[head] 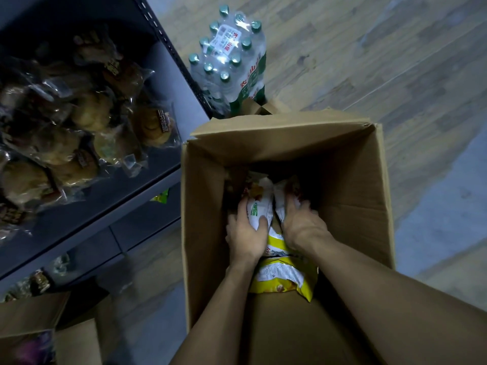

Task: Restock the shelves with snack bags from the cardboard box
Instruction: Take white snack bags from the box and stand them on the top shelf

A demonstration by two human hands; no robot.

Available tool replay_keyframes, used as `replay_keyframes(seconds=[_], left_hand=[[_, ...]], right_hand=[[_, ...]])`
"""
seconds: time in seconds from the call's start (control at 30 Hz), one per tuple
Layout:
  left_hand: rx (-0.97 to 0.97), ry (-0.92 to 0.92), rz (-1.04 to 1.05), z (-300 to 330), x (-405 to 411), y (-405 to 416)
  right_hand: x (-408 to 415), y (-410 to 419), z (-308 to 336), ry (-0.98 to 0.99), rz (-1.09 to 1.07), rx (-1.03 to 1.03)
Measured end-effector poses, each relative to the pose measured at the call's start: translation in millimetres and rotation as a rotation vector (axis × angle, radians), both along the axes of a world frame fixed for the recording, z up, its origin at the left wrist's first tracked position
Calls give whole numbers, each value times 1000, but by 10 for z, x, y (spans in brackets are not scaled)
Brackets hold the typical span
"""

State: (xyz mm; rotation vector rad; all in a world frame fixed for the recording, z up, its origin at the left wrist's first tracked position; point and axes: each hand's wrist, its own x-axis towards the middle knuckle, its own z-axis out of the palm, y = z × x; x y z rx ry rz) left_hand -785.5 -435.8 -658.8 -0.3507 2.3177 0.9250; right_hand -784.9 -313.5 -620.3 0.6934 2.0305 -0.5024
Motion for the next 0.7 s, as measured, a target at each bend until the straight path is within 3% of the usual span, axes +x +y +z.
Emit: replay_keyframes(seconds=[0.1,0.27,0.33,0.5,0.7], left_hand=[[62,-96,160,-71,-33,-30],[111,-193,252,-142,-87,-4],[75,-192,241,-34,-99,34],[-230,-29,1,350,-74,166],[-220,-164,96,540,97,165]], right_hand=[[73,-36,-134,12,1,4],[80,-37,-271,72,-78,19],[58,-37,-282,94,-87,2],[21,41,-152,69,-60,-16],[-242,76,219,-17,21,48]])
